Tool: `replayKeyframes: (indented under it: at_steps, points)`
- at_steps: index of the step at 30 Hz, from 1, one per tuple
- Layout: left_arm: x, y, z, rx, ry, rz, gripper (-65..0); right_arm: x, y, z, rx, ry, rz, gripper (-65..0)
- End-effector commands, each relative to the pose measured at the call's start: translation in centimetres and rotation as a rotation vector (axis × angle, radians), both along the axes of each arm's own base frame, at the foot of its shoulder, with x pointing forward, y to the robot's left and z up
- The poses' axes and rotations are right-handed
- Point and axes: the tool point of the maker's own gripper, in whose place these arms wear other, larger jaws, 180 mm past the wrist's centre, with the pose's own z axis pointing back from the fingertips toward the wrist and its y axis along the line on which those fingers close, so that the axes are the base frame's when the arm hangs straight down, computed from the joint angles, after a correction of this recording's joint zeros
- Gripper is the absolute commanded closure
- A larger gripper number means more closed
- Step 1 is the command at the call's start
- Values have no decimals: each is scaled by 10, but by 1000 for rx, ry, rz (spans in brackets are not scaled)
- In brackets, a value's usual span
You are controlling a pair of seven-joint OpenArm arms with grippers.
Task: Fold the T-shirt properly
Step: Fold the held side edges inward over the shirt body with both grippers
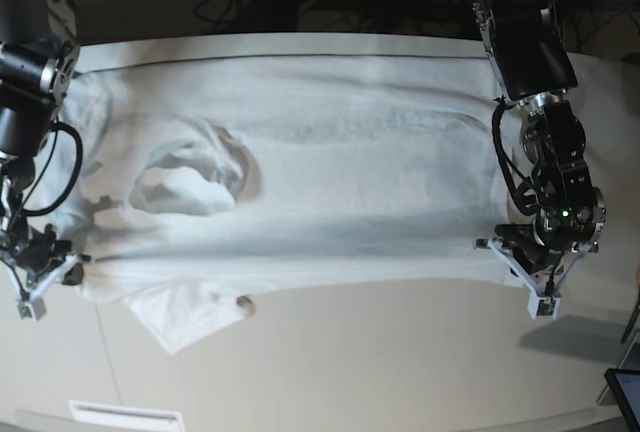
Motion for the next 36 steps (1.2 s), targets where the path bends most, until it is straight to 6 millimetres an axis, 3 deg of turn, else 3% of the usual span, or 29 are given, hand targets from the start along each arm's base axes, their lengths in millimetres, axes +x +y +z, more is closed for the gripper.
replayKeyframes:
  at_steps: [1,5,11,19,23,31,36]
  points:
    - [3,0,13,44,-21,-10,0,12,-13,25,-25,-68,-17,0]
    - [-7,-17,1,77,12,-73,0,7,-14,20,-30,-56,-18,0]
    - [-26,-26,-17,81,54,-100,0,1,-15,13,-31,-39,-18,0]
    - [-36,-21,-25,87,79,-91,0,-3,-16,9,-34,-15,-17,0]
    - [-41,-24,-32,87,100,-100,0,-5,-29,14,-12,-33,-65,0]
    - [-46,-24,-39,85,115,-101,0,-17,-31,3,-20,4,-67,0]
    - [-47,-23,-40,85,120,-100,0,-20,-28,17,-67,1,-42,0]
